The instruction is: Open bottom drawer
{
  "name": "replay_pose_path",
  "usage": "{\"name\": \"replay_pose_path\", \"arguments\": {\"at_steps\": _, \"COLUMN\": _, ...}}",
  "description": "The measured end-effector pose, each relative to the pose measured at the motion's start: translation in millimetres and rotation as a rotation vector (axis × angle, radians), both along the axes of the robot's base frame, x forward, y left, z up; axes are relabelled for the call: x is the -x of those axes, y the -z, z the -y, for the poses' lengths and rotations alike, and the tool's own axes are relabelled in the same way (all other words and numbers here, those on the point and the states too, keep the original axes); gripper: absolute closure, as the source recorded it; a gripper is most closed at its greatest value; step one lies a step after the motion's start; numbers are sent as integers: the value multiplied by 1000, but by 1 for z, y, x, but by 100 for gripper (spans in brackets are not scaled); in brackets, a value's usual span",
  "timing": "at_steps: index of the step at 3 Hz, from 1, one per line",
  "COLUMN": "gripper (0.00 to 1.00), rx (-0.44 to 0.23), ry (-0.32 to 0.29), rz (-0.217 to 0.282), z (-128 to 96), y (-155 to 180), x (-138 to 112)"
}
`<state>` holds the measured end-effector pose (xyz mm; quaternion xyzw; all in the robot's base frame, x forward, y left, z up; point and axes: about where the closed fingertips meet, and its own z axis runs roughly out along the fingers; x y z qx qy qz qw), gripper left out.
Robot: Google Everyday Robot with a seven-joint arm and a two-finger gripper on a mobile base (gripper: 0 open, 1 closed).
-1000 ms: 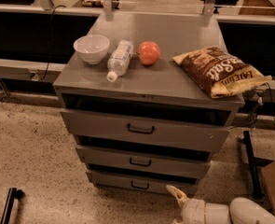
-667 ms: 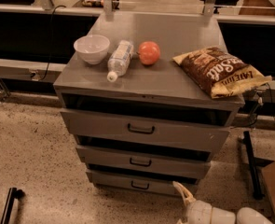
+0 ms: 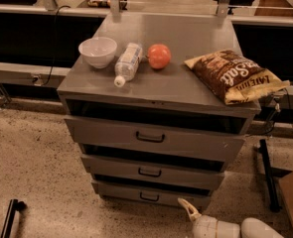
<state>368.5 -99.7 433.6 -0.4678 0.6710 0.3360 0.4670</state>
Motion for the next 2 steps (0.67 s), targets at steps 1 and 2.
{"name": "replay_pose_path", "arguments": {"at_steps": 1, "gripper": 0, "rx": 0, "ry": 0, "rz": 0, "z": 0, "y": 0, "x": 0}}
{"name": "replay_pose_path", "arguments": {"at_steps": 2, "gripper": 0, "rx": 30, "ry": -31, "rz": 19, "z": -4, "y": 22, "x": -2}}
